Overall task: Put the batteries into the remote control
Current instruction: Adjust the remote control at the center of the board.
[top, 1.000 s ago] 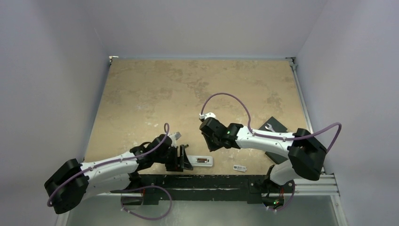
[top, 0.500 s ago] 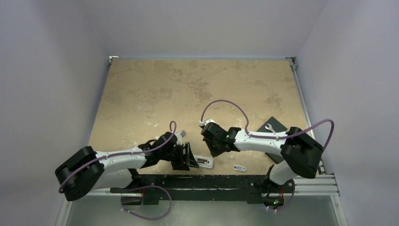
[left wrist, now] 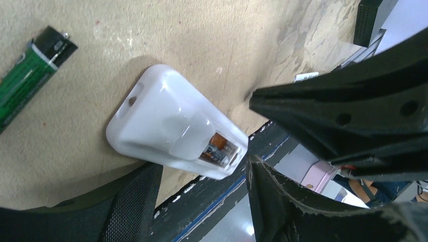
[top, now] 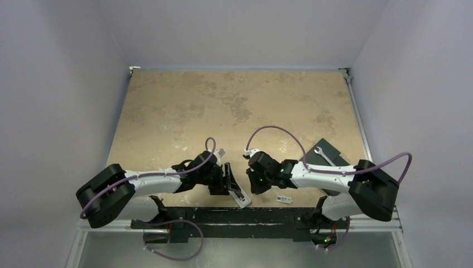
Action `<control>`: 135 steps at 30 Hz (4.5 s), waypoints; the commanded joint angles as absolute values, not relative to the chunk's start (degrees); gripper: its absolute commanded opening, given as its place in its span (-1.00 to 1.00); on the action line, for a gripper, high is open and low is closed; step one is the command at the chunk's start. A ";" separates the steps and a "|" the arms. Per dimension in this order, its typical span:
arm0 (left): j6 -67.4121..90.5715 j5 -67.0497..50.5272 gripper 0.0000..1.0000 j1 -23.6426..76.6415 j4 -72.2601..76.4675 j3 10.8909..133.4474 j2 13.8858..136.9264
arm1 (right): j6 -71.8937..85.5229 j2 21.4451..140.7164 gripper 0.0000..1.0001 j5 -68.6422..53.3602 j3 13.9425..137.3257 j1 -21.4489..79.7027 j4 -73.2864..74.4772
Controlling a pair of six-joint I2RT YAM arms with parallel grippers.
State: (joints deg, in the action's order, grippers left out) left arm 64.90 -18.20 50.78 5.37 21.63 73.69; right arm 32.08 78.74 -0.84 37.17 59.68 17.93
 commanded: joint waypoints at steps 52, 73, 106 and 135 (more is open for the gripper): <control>56.74 4.48 0.11 64.37 -29.20 49.04 85.44 | 43.59 56.08 -0.54 3.71 28.83 63.11 21.18; 56.79 5.76 0.06 66.53 -27.85 51.68 92.24 | 44.12 55.15 -0.54 3.94 28.12 63.11 21.88; 50.29 9.07 -0.32 67.15 -30.27 54.42 95.15 | 43.70 54.31 -0.25 5.22 30.70 63.11 25.05; 49.94 17.04 0.14 67.08 -42.44 54.59 79.55 | 41.51 59.32 -0.50 2.61 31.86 63.11 21.87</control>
State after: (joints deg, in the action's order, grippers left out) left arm 47.97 14.00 67.16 -40.45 57.01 83.94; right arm 42.19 58.28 4.73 31.86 62.98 25.52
